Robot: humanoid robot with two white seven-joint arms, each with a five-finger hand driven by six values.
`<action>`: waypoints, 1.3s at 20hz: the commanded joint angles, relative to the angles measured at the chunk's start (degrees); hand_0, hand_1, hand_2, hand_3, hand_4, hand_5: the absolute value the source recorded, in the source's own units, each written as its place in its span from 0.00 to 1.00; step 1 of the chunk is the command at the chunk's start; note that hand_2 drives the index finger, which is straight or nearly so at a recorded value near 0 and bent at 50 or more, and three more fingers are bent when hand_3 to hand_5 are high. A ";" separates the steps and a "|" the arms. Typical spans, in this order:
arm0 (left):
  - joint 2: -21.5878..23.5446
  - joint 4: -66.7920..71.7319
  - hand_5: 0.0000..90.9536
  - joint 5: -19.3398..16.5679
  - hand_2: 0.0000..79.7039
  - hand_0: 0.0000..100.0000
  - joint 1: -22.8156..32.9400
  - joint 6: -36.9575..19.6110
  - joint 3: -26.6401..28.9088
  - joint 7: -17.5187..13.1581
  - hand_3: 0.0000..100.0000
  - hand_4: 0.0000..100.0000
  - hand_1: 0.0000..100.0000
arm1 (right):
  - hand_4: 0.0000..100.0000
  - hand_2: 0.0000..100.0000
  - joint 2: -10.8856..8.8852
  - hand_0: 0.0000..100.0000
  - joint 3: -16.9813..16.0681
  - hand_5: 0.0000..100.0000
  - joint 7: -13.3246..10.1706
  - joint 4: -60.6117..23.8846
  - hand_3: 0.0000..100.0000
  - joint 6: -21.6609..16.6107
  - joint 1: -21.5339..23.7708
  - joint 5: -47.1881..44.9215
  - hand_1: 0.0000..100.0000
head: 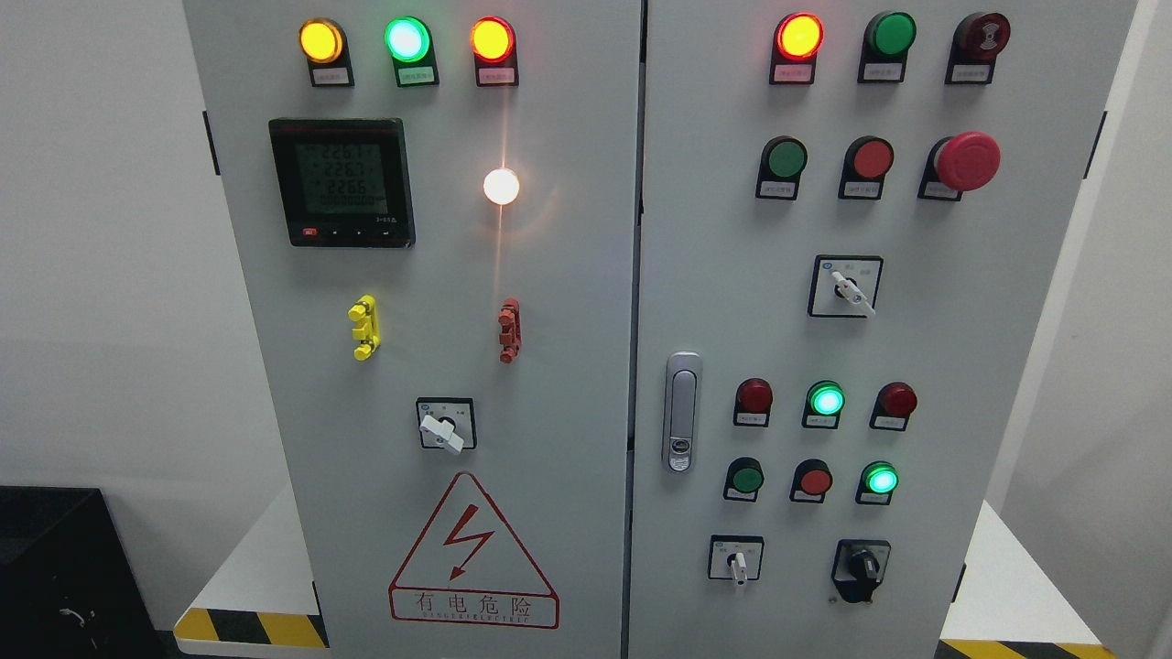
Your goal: Flip black knob to close circuit
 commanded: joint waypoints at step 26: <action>0.00 -1.67 0.00 0.00 0.00 0.12 1.32 0.00 0.00 0.00 0.00 0.00 0.56 | 0.41 0.31 -0.26 0.00 -5.06 0.25 -1.85 -43.85 0.49 -6.22 2.73 -1.32 0.00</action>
